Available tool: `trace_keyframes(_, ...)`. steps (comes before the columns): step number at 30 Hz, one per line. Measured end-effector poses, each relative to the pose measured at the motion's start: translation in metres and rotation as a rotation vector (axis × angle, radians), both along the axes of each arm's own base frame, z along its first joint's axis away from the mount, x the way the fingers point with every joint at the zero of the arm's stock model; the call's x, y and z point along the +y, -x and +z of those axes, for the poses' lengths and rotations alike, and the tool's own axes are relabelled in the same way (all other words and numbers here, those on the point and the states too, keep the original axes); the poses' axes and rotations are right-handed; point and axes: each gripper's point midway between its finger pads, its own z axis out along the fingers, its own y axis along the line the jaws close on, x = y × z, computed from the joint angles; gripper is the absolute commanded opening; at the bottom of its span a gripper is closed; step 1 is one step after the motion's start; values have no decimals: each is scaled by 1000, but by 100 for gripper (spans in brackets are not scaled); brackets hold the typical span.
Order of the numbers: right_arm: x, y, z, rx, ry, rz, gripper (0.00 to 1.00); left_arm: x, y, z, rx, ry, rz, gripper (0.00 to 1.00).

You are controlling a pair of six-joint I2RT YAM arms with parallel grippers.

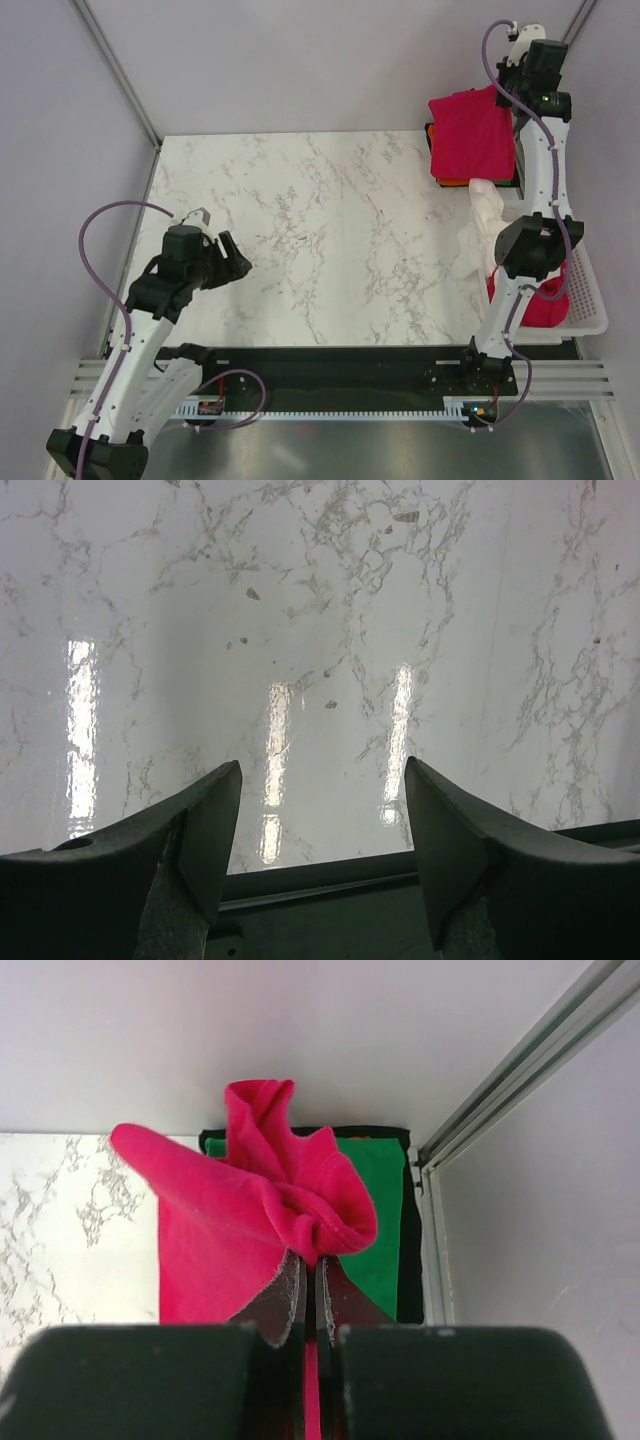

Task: Fold and stack the t-shirts
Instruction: Neatly place the folded tshirt to the corner

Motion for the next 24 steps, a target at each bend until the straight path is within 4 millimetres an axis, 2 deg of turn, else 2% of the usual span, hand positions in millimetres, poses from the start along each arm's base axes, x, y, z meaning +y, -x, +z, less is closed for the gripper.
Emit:
trace_keyframes(4,-19,-13,2,-52,3,-23,0,-1,1,-1,0,-7,-1,73)
trace_keyframes(7,-39,-28,-12,-73,-5,-49,0,-1,1,-1,1,-7,1,73)
trace_keyframes(10,-63,-45,-43,-69,-21,-74,0,-1,0,-3,8,-8,2,73)
trace_keyframes(14,-88,-66,-97,-34,-42,-107,0,-1,0,-6,23,-12,2,73)
trace_keyframes(17,-98,-78,-132,-19,-54,-127,0,-1,-1,-8,32,-14,3,73)
trace_keyframes(20,-101,-90,-149,-37,-66,-139,2,-1,-1,-9,38,-17,4,73)
trace_keyframes(21,-101,-94,-152,-51,-68,-142,4,-1,-1,-9,39,-17,4,73)
trace_keyframes(22,-102,-97,-154,-64,-71,-152,17,-1,-1,-10,41,-18,4,73)
trace_keyframes(23,-104,-100,-155,-80,-74,-165,33,-1,-2,-10,44,-18,4,73)
trace_keyframes(24,-107,-103,-156,-94,-77,-186,58,-1,-2,-11,47,-19,5,73)
